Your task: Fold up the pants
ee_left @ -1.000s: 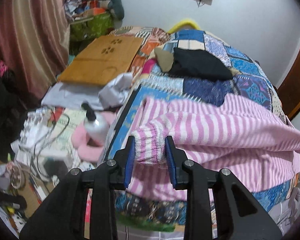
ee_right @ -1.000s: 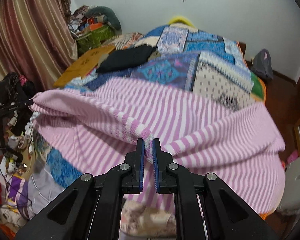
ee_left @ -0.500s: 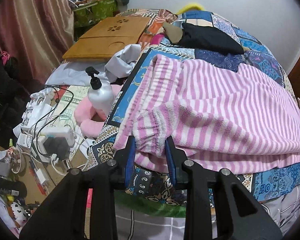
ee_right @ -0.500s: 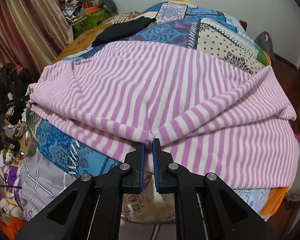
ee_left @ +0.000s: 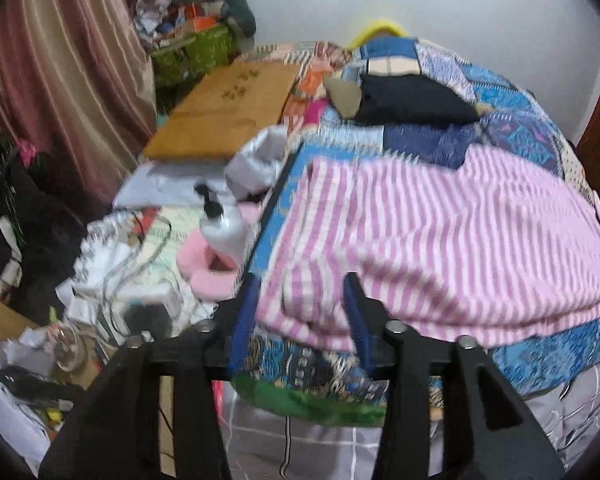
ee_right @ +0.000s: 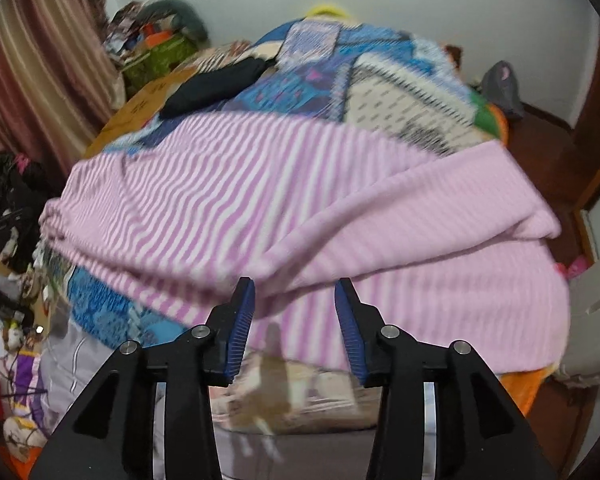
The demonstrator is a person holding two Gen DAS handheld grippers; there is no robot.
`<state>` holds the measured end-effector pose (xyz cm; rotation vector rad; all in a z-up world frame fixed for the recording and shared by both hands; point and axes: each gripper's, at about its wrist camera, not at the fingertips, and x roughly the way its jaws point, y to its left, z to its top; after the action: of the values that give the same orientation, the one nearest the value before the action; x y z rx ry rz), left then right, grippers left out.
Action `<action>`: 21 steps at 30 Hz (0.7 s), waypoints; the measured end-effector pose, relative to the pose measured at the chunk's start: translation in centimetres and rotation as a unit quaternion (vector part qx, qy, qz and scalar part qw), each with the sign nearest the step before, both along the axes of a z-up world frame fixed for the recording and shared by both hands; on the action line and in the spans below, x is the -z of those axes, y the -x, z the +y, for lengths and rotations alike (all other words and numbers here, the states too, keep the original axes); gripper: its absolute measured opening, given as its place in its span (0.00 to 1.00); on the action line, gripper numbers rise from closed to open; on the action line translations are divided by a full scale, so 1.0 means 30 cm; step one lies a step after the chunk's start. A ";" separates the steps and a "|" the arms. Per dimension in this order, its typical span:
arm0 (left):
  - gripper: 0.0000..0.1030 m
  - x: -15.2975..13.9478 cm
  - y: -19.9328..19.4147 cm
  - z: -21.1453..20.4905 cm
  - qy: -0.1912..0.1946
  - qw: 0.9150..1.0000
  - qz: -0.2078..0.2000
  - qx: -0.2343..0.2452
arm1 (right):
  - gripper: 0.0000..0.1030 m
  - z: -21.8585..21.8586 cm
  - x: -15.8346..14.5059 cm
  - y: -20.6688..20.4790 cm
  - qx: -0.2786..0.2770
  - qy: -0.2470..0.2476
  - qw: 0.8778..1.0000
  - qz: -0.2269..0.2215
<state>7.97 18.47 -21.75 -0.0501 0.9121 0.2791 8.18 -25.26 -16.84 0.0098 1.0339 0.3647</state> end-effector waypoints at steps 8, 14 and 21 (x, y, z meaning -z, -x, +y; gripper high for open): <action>0.60 -0.117 -0.220 -0.138 0.014 0.999 -0.034 0.038 | 0.44 -0.225 -0.077 -0.173 0.083 0.013 0.996 -0.032; 0.60 -0.089 -0.462 -0.289 0.052 0.996 -0.025 0.071 | 0.44 -0.388 -0.032 -0.377 0.142 0.026 0.989 -0.030; 0.60 0.000 -0.710 -0.441 0.054 0.993 -0.004 0.104 | 0.44 -0.491 0.146 -0.646 0.170 0.054 0.984 0.000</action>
<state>29.26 5.25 -21.74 -0.0549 0.9152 0.0362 27.56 -40.00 -21.21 0.0891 1.0296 -0.0023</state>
